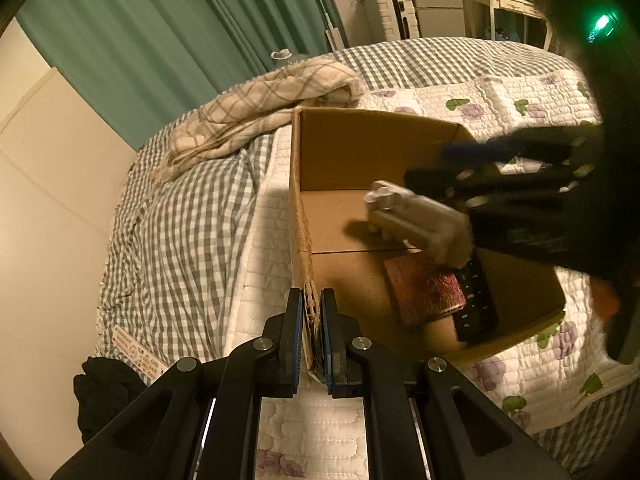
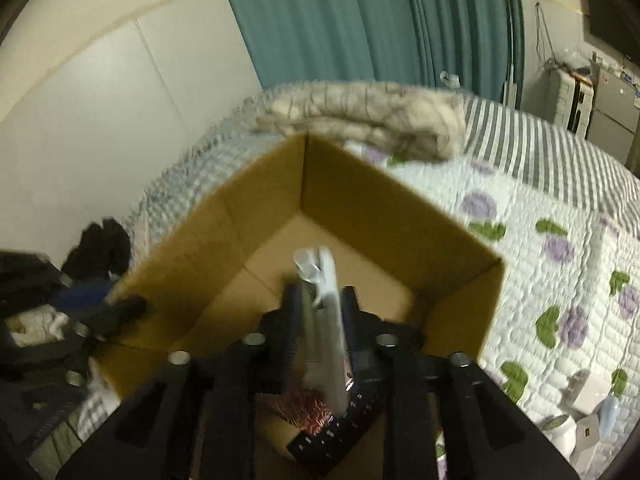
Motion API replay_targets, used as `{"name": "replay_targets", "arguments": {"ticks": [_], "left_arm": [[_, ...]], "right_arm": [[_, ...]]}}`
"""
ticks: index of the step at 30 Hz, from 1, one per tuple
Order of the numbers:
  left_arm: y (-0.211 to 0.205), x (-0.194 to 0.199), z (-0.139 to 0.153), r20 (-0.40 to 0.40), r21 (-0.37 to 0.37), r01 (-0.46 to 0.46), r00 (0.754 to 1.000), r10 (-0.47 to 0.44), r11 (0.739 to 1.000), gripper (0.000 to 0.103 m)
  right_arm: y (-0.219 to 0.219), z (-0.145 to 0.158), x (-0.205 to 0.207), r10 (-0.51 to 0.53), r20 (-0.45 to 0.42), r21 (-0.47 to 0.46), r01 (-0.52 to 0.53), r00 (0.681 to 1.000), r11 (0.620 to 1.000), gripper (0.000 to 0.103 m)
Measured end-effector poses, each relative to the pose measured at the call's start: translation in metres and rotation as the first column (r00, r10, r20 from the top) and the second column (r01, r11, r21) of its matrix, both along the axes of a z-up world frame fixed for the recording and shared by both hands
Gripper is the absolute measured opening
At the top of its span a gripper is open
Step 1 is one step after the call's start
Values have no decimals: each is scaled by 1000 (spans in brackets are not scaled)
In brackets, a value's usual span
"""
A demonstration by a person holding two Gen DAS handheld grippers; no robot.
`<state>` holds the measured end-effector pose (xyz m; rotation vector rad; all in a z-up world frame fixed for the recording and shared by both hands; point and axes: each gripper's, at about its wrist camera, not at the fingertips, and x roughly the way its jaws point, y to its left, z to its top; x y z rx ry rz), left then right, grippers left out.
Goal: Organize rigid objects
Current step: 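Lower the white phone stand into the box and open the right gripper, then grasp the white bottle with red cap using the right gripper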
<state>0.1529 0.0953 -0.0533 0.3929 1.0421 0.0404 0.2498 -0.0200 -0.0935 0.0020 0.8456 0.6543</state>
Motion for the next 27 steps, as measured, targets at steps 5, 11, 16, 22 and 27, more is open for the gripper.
{"name": "replay_targets", "arguments": {"ticks": [5,11,16,22,27], "left_arm": [[-1,-1,1,-1,-1,0,1000,0,1000,7],[-2,-1,0,0,8,-5,1000,5,1000,7],[-4,0,-1,-3,17,-13,1000,13,1000,7],[-5,-1,-1,-4,24,-21,1000,21,1000,7],[-5,-2,0,-8,27,-26,1000,26,999,7]], "right_arm": [[-31,36,-16,-56,126,-40,62,990,997,60],[-95,45,-39,-180,237,-135,216,955,967,70],[-142,23,-50,-276,206,-179,313,939,933,71],[-153,-24,-59,-312,126,-216,333,942,918,71],[-140,-61,-72,-284,106,-252,302,953,919,71]]}}
